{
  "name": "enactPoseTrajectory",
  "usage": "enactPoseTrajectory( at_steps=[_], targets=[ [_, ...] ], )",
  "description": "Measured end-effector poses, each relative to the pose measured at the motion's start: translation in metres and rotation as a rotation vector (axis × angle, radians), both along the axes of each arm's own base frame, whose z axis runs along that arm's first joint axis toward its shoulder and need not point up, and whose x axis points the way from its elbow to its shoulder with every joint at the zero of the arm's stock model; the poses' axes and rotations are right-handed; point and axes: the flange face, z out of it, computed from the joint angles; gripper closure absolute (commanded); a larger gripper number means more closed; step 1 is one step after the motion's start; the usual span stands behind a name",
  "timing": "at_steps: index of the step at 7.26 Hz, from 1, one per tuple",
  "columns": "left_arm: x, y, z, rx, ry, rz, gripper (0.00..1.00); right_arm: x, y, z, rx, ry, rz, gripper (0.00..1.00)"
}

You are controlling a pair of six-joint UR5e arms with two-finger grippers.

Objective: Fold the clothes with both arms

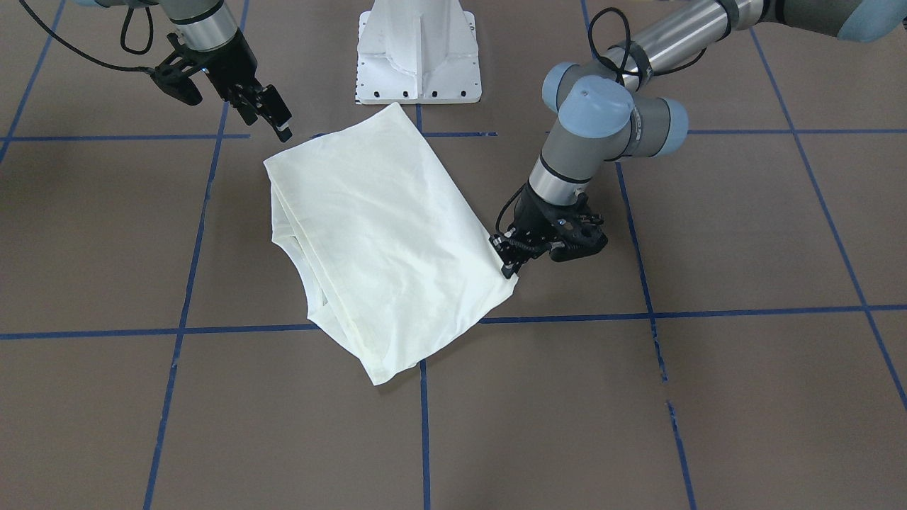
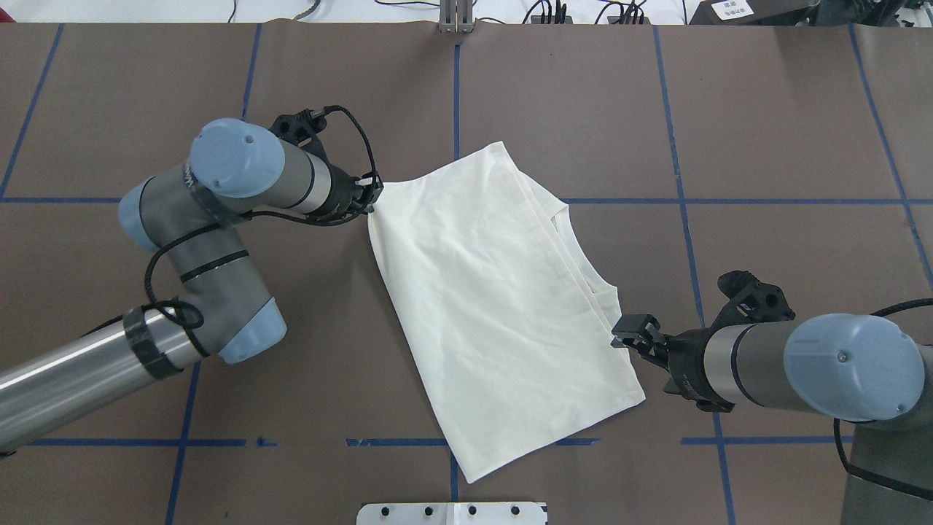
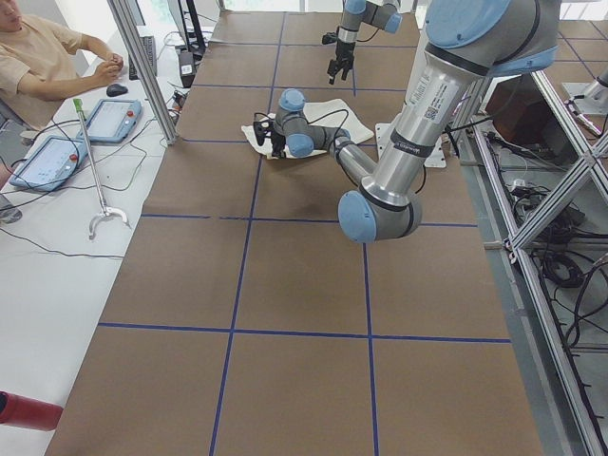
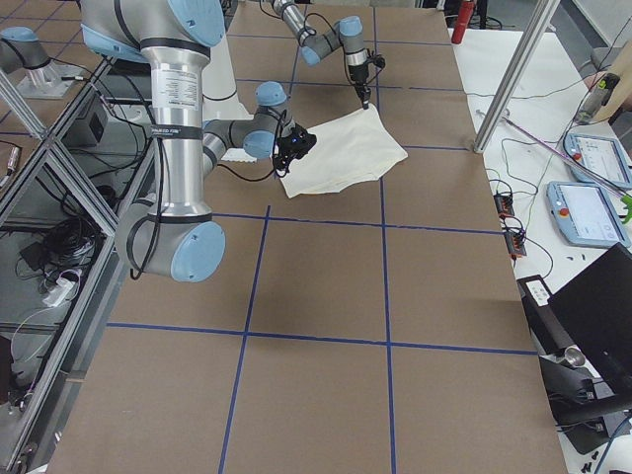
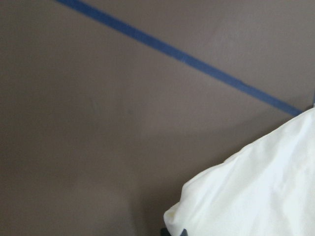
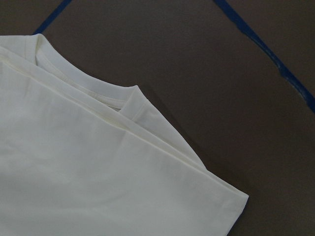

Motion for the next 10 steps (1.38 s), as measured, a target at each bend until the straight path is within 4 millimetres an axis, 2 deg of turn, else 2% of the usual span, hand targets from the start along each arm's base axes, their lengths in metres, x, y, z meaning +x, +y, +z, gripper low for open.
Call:
enactPoseTrajectory(
  at_steps=[2,3,4,5,6,8,10],
  targets=[
    [0.010,-0.075,0.012,0.040,-0.018,-0.043,1.00,-0.011,-0.007,-0.010,0.019,-0.016,0.023,0.00],
    [0.014,-0.097,0.015,0.057,-0.024,-0.052,0.55,-0.020,-0.012,-0.014,0.030,-0.019,0.037,0.00],
    [0.015,-0.107,0.016,0.069,-0.022,-0.055,0.49,-0.026,-0.015,-0.018,0.039,-0.022,0.047,0.00],
    [0.013,-0.108,0.009,0.081,-0.010,-0.053,0.49,-0.034,-0.018,-0.022,0.043,-0.027,0.051,0.00],
    [0.005,-0.100,-0.004,0.086,0.020,-0.027,0.47,-0.049,-0.023,-0.027,0.046,-0.031,0.051,0.00],
    [-0.032,-0.059,-0.018,0.079,0.078,0.049,0.46,-0.088,-0.029,-0.032,0.031,0.010,0.040,0.00],
    [-0.057,-0.033,-0.021,0.075,0.088,0.067,0.45,-0.138,-0.031,-0.040,-0.001,0.098,0.019,0.00]
  ],
)
